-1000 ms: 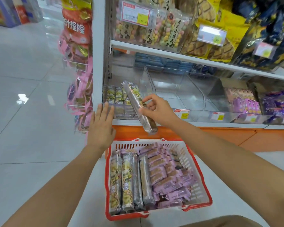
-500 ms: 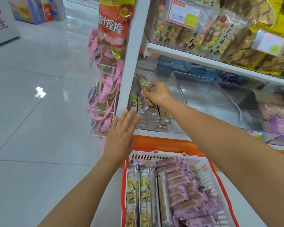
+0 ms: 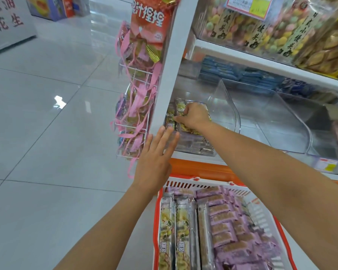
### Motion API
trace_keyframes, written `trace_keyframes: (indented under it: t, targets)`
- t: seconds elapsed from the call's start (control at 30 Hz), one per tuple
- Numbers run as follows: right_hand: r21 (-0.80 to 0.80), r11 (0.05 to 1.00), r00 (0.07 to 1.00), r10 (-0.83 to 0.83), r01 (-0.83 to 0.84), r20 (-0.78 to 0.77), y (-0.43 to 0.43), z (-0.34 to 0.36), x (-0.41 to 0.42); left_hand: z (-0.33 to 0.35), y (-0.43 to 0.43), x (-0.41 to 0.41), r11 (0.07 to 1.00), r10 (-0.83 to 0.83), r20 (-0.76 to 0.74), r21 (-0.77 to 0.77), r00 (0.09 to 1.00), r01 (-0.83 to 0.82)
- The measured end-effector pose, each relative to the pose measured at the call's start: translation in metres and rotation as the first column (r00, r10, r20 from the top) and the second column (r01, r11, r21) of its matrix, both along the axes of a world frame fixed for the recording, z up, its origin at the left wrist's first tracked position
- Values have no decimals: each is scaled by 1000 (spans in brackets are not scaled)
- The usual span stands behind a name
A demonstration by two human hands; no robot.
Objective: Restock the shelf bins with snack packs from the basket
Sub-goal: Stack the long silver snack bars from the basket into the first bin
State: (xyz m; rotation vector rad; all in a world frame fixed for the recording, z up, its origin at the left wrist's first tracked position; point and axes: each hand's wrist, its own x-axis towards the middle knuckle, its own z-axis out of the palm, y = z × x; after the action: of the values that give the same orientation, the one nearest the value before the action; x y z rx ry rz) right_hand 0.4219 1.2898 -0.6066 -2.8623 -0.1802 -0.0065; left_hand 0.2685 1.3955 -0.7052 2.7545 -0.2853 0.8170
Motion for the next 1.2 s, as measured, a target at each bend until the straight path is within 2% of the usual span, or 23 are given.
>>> trace_keyframes:
  t: [0.23, 0.43, 0.6, 0.8, 0.9, 0.97, 1.03, 1.13, 1.2]
  targets:
    - [-35, 999, 995, 5, -8, -102, -6, 4, -7, 4, -3, -3, 1000, 17, -30, -17, 999, -18]
    - [-7, 996, 979, 85, -88, -183, -19, 13, -19, 8, -6, -6, 999, 18, -83, -36, 996, -21]
    - [201, 971, 991, 128, -131, 27, -34, 16, -46, 12, -8, -11, 998, 19, -144, -55, 989, -27]
    - [453, 850, 956, 175, -267, 235, -55, 20, -101, 12, -23, -23, 996, 51, -205, -57, 977, -64]
    - [506, 813, 950, 176, -288, 259, -72, 8, -132, -10, -28, -39, 996, 32, -246, -76, 969, -52]
    - [518, 824, 971, 150, -227, 187, -84, -12, -148, -30, -34, -54, 996, 34, -308, -72, 951, -59]
    - [510, 850, 991, 117, -134, 65, -94, -40, -163, -49, -38, -70, 998, 33, -428, -31, 903, -51]
    - [417, 909, 985, 83, -14, -148, -106, -91, -185, -77, -44, -89, 999, 35, -731, 26, 681, -24]
    - [341, 940, 963, 65, 29, -260, -110, -122, -201, -94, -44, -100, 1000, 24, -798, 12, 602, -24]
